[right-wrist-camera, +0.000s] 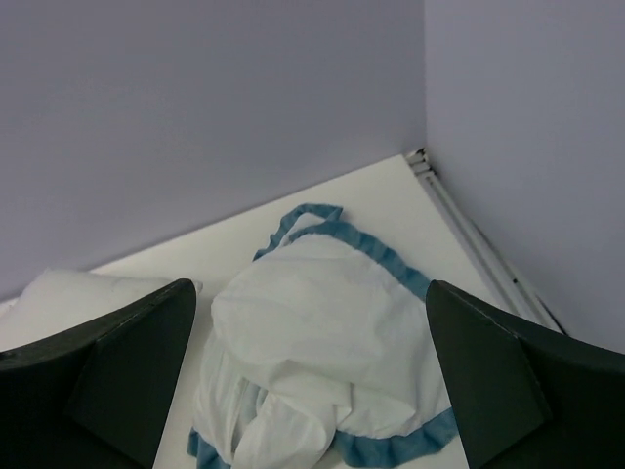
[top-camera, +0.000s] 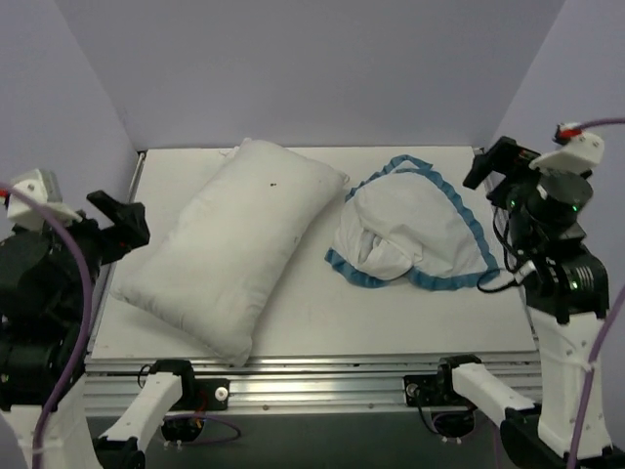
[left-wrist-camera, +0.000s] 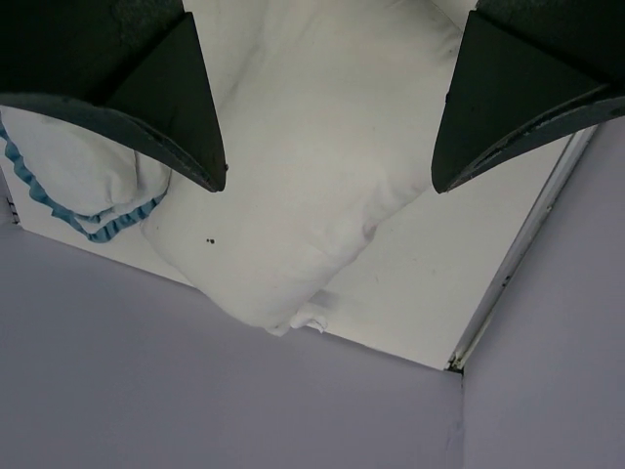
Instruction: Remove the pillowcase from the pillow
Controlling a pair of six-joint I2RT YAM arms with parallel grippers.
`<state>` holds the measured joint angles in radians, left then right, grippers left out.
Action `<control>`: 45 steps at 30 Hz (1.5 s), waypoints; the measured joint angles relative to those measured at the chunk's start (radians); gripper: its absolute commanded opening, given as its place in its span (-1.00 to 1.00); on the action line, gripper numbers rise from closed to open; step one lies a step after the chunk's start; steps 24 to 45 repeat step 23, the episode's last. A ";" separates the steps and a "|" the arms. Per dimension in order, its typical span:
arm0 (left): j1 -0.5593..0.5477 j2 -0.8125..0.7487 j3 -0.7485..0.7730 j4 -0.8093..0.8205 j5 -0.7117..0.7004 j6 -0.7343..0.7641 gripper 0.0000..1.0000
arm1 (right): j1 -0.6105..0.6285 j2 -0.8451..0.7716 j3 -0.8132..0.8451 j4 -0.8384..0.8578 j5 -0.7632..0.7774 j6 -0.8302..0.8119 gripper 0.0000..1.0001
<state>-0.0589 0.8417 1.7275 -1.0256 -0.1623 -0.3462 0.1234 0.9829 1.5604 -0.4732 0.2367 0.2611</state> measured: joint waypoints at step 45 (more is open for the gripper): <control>-0.189 -0.387 -0.079 -0.245 -0.355 0.006 0.88 | 0.080 -0.517 -0.158 -0.078 0.253 -0.116 0.99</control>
